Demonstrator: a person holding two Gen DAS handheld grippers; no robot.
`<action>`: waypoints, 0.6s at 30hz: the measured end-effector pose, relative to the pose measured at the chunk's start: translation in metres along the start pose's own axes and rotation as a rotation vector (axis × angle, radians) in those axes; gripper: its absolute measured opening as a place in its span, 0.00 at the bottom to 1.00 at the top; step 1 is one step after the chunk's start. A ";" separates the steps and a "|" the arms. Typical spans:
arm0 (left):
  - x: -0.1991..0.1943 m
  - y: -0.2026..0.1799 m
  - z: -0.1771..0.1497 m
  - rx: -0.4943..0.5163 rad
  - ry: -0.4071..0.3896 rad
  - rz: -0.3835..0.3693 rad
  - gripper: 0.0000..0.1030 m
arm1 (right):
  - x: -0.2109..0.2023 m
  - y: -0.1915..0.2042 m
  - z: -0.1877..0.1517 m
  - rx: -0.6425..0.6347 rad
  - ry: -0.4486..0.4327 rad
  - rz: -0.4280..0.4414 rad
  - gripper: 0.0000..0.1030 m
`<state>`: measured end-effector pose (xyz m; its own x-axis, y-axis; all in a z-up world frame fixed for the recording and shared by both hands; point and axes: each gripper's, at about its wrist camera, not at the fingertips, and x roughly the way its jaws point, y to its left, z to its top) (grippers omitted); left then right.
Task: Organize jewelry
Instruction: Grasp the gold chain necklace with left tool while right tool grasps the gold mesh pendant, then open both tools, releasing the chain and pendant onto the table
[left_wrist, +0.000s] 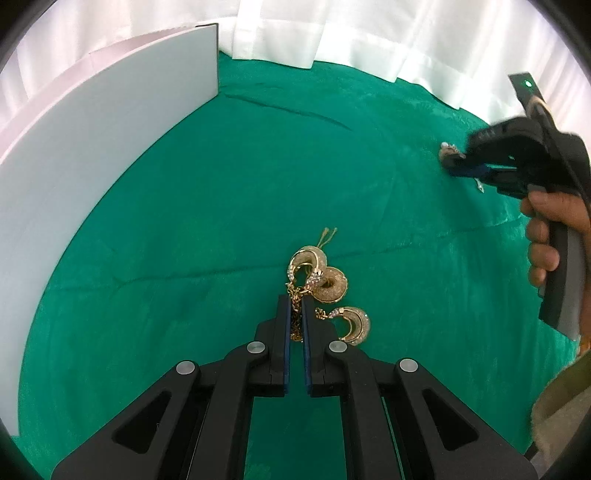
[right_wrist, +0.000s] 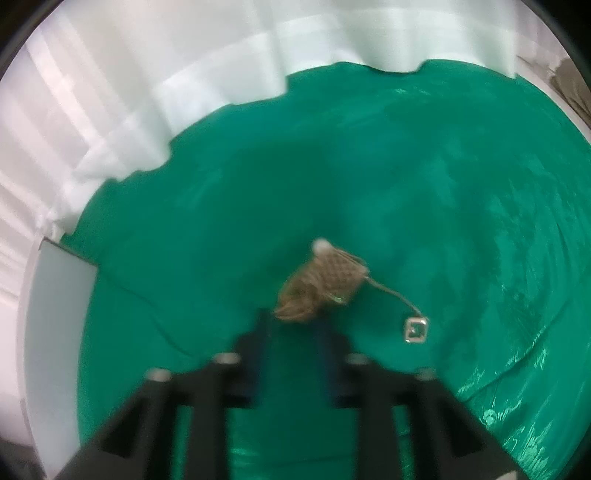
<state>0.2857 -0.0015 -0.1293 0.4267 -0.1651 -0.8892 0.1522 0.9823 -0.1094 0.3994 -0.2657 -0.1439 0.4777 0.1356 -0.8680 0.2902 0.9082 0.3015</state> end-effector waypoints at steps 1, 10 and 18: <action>-0.002 0.002 -0.002 -0.003 0.001 -0.003 0.04 | -0.004 -0.003 -0.003 -0.007 -0.015 0.001 0.04; -0.016 0.005 -0.029 -0.022 0.007 -0.023 0.04 | -0.053 -0.022 -0.084 -0.282 0.083 0.157 0.03; -0.025 0.004 -0.047 -0.018 0.000 -0.021 0.08 | -0.083 -0.045 -0.120 -0.306 0.094 0.138 0.08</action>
<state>0.2337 0.0103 -0.1283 0.4232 -0.1854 -0.8869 0.1449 0.9801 -0.1358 0.2470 -0.2704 -0.1326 0.4123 0.2887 -0.8641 -0.0412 0.9534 0.2989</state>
